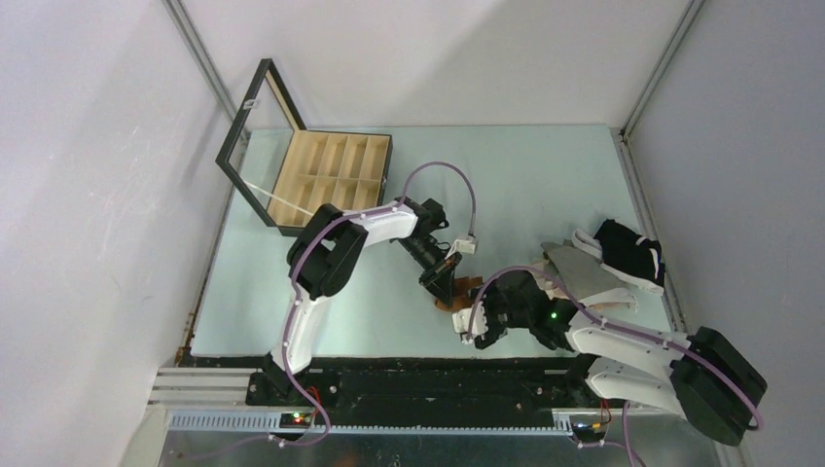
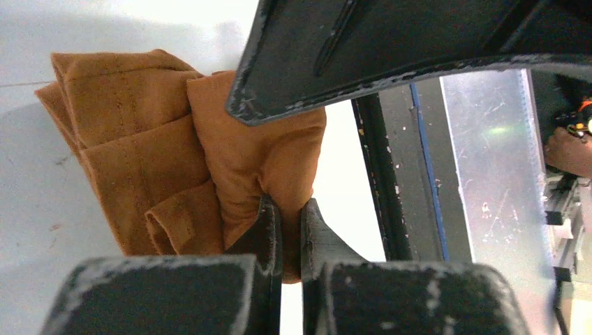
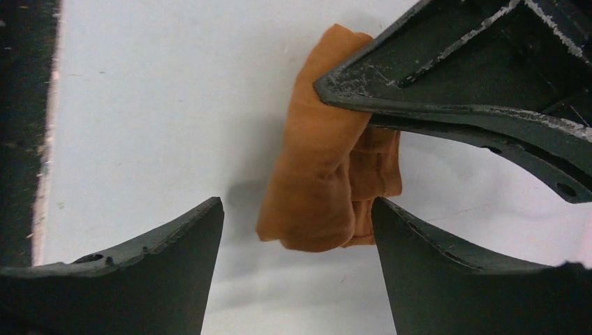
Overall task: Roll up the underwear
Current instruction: Roll the underwear to the center of the board.
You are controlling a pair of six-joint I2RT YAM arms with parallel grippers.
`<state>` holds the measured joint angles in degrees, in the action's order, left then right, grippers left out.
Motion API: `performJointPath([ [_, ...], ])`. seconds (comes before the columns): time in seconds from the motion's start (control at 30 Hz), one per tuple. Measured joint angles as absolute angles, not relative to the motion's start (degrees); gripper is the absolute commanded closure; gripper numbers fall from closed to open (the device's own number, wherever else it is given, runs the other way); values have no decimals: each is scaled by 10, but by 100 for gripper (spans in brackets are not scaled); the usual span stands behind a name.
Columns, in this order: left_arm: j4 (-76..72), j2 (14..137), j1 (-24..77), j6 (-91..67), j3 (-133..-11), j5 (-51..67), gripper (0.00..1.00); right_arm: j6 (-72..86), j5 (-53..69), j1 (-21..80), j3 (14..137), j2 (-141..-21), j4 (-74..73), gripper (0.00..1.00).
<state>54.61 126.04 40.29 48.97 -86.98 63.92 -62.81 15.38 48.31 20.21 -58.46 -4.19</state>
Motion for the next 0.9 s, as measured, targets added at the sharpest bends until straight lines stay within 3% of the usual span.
performJointPath([
  [0.1,555,1265,399,484,-870,649,100,-628,142,486,203,-623,-6,35],
  [0.2,562,1268,397,480,-870,653,100,-627,128,494,220,-671,15,56],
  [0.37,566,1268,394,477,-870,653,100,-606,120,496,272,-735,-21,80],
  [0.43,566,1268,390,472,-870,653,96,-599,121,494,282,-738,-37,90],
  [0.47,566,1268,387,467,-870,653,89,-592,126,491,293,-742,-53,93],
  [0.6,555,1267,380,442,-869,651,65,-561,158,466,347,-773,-120,97],
  [0.8,483,1215,351,357,-811,609,45,-501,249,397,479,-877,-246,98],
  [0.9,453,1173,331,312,-773,553,40,-481,304,361,535,-934,-295,97],
])
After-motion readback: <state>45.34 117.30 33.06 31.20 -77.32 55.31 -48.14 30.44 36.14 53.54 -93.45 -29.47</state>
